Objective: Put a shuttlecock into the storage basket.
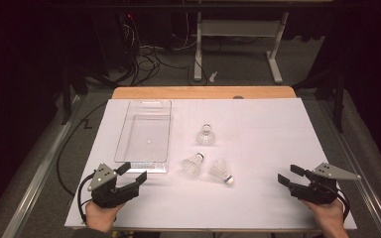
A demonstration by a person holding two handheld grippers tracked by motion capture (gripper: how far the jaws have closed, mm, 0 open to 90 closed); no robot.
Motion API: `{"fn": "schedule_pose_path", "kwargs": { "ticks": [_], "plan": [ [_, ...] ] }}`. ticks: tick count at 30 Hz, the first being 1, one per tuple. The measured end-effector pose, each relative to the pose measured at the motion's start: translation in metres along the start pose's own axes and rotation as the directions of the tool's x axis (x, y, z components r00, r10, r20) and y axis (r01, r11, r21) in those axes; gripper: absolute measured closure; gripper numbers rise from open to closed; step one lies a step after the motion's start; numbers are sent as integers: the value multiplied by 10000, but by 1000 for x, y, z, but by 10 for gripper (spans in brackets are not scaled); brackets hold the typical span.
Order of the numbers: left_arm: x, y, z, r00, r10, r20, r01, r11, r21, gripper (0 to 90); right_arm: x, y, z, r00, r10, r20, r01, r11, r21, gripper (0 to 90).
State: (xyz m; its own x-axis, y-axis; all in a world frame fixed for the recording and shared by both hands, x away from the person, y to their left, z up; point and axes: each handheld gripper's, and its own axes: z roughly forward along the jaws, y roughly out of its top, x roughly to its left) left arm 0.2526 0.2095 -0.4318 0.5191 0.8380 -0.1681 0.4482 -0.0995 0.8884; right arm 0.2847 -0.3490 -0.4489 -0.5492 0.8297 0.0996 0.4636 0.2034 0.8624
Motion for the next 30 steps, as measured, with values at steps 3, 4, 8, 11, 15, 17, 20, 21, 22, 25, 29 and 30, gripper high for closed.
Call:
{"fn": "schedule_pose_path", "kwargs": {
  "ticks": [3,4,8,11,15,17,20,21,22,25,29,30],
  "plan": [
    [-1,1,0,10000,5,33,-5,10000,6,324,0,0,1,10000,1,-8,-1,10000,18,348],
    [-1,2,0,10000,22,42,-22,10000,4,323,0,0,1,10000,-3,-20,3,10000,35,349],
    [-3,4,1,9999,86,79,-86,10000,-13,322,0,1,2,10000,16,-19,-15,10000,47,348],
    [-5,6,1,9999,80,115,-80,10000,-48,322,0,1,2,10000,8,-16,-8,10000,42,348],
    [-6,8,3,9998,132,129,-132,9999,-42,321,0,1,2,10000,18,-18,-18,10000,50,348],
    [-7,9,3,9998,159,156,-158,9999,-45,321,0,1,2,10000,18,-23,-18,10000,56,348],
    [-9,10,5,9997,164,191,-164,9999,-40,319,0,0,2,10000,16,-26,-16,10000,62,348],
    [-10,11,5,9996,154,236,-154,9999,-39,319,0,0,2,10000,16,-26,-16,10000,62,348],
    [-10,11,6,9995,155,269,-154,9999,-43,318,1,1,2,10000,26,-31,-26,10000,76,348],
    [-12,13,7,9992,153,358,-152,9999,-28,318,1,1,2,10000,34,-35,-34,10000,78,348],
    [-15,16,10,9987,180,466,-179,9998,-38,317,1,1,3,10000,-7,-51,7,10000,76,348],
    [-16,16,12,9986,186,499,-183,9998,-51,317,1,1,3,10000,-7,-51,7,10000,76,348]
  ]
}}
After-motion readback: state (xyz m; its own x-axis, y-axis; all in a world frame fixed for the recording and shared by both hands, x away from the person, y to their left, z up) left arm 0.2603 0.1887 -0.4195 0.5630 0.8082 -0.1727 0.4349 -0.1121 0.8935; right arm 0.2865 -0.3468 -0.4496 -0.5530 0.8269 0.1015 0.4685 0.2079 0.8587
